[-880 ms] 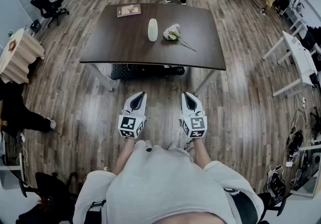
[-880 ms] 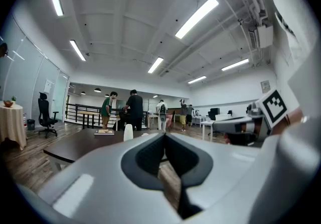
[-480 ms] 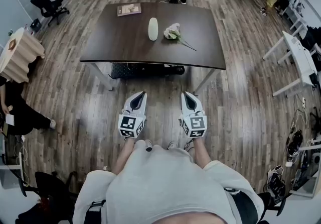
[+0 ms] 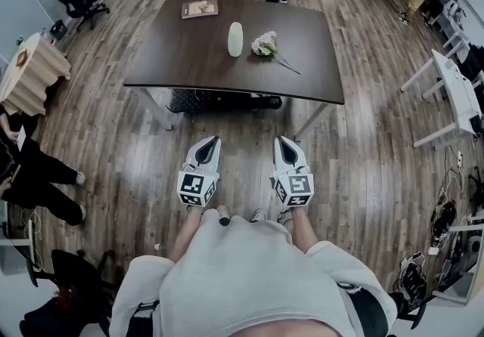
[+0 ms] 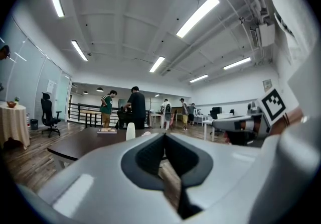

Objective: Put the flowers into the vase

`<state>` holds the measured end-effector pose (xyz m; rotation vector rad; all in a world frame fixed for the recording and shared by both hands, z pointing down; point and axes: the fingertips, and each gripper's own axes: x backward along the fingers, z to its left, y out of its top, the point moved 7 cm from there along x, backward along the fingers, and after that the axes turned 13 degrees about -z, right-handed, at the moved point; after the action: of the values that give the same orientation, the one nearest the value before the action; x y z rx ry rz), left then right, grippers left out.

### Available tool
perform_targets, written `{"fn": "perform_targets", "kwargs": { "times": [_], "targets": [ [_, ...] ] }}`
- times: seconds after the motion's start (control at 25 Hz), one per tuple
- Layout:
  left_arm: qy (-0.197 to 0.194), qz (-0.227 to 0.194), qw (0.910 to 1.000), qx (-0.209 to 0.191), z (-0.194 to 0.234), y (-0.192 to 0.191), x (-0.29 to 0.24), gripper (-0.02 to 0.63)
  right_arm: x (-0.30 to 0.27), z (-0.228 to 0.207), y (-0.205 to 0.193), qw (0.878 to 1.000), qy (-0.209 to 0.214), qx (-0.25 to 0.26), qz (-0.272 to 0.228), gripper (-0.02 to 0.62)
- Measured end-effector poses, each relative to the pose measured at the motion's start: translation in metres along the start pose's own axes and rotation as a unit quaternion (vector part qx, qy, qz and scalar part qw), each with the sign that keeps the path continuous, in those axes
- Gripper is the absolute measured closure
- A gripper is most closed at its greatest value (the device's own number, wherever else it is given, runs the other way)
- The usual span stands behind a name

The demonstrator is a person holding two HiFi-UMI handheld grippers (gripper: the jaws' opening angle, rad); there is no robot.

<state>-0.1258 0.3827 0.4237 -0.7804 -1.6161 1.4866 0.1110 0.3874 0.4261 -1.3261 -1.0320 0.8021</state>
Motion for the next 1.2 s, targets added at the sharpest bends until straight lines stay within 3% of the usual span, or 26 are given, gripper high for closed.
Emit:
{"fn": "perform_targets", "kwargs": {
  "times": [0.6,1.2],
  "targets": [
    [0.028,0.014,0.9995,-0.010,-0.048,-0.017,-0.050,0.595,0.005,-0.082,-0.013,1.000,0.015,0.002,0.018,0.597],
    [0.036,0.018,0.9991,-0.016,-0.055,-0.030,-0.079,0.595,-0.015,-0.103,-0.027,0.999,0.035,-0.002,0.024,0.597]
  ]
}}
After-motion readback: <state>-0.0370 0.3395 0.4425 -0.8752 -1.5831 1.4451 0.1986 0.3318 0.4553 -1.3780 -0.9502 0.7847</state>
